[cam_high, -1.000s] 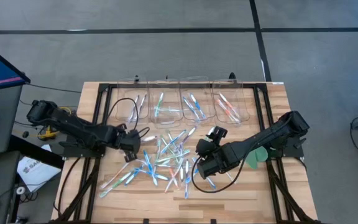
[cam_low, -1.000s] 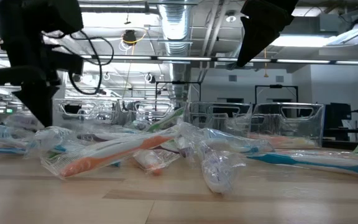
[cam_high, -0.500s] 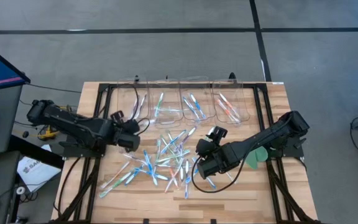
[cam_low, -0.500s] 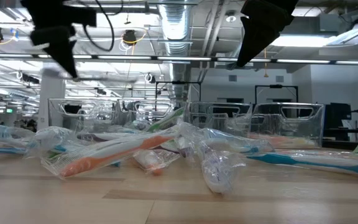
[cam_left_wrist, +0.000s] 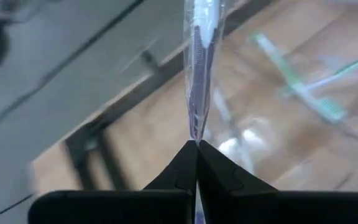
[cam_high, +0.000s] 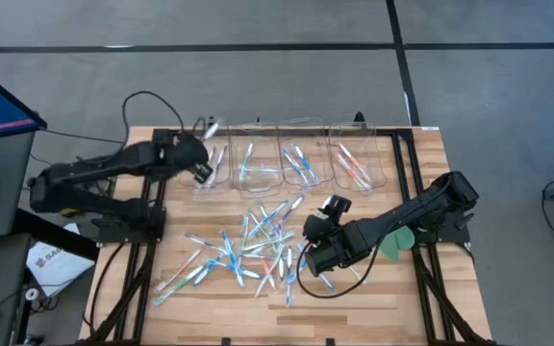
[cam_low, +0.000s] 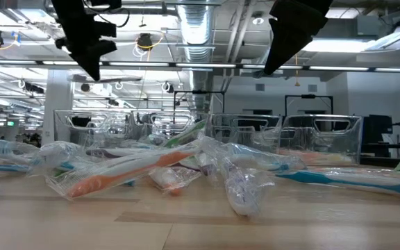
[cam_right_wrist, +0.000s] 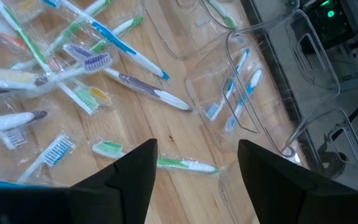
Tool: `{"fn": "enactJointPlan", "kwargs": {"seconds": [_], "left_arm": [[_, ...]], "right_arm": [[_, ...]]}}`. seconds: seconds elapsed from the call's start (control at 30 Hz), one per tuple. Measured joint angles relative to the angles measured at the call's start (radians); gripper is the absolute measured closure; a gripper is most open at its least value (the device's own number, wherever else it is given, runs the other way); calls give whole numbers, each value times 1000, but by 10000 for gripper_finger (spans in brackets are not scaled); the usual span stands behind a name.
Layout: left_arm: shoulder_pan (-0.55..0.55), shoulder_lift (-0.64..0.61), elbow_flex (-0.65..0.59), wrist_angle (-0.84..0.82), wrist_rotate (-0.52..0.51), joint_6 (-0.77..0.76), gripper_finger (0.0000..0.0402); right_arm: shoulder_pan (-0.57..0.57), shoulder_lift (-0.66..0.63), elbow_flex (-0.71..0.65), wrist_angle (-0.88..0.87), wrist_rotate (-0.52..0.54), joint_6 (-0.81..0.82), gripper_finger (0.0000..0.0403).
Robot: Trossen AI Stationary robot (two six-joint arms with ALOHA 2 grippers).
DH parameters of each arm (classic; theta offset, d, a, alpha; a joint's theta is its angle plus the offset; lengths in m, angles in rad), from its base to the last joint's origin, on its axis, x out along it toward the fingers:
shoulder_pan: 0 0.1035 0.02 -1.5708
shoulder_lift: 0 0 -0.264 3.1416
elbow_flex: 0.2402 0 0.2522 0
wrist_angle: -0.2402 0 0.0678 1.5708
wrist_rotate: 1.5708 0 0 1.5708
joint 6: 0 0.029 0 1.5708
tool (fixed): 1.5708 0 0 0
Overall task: Pick & Place Toothbrushes
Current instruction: Put the purple toothbrush into the left transparent bin, then put the orange toothbrush into the right transparent bin
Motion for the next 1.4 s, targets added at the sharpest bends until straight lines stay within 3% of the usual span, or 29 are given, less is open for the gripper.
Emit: {"fn": "enactJointPlan", "kwargs": {"seconds": [0.13,0.23,0.57,1.03,1.4], "left_arm": [[97,-5,-49,185,185,115,401],[144,12,-93,248,243,136,401],[230,23,-191,289,284,110,399],[239,23,-245,313,266,105,393],[252,23,-245,323,266,102,343]], "right_arm": [[0,0,0,21,0,-22,184],[0,0,0,20,0,-22,184],[0,0,0,21,0,-24,184],[0,0,0,22,0,-24,184],[0,0,0,22,0,-24,184]]}}
